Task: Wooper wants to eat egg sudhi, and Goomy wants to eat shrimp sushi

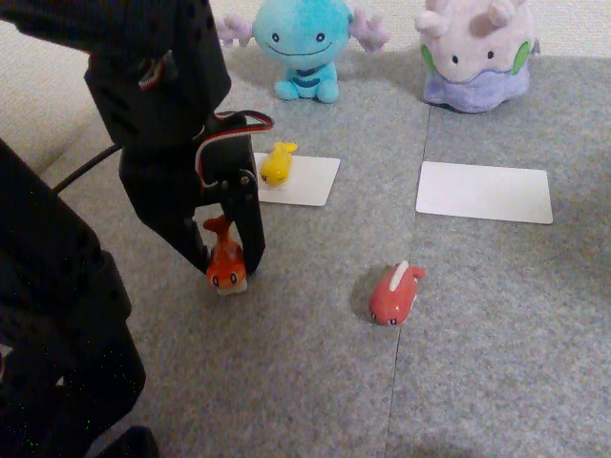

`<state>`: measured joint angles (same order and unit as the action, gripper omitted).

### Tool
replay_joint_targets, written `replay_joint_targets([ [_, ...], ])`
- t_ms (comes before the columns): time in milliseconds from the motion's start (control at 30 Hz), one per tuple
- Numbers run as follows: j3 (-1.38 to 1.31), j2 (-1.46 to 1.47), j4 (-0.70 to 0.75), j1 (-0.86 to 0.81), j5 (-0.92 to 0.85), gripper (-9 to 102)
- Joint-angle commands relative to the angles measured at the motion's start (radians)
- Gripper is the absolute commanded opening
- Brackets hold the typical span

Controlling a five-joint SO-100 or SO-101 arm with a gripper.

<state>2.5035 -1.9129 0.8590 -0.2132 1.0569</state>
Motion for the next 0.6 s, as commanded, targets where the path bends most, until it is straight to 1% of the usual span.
replay_joint_targets([
  [0, 0.005, 0.017, 0.021, -0.002, 0.009, 1],
  [100, -0.034, 0.017, 0.063, -0.003, 0.046, 1],
  [200, -0.138, 0.017, 0.144, -0.043, 0.067, 1],
  [400, -0.482, 0.035, 0.365, -0.160, 0.051, 1],
  [567, -0.733, 0.040, 0.448, -0.201, 0.038, 2],
])
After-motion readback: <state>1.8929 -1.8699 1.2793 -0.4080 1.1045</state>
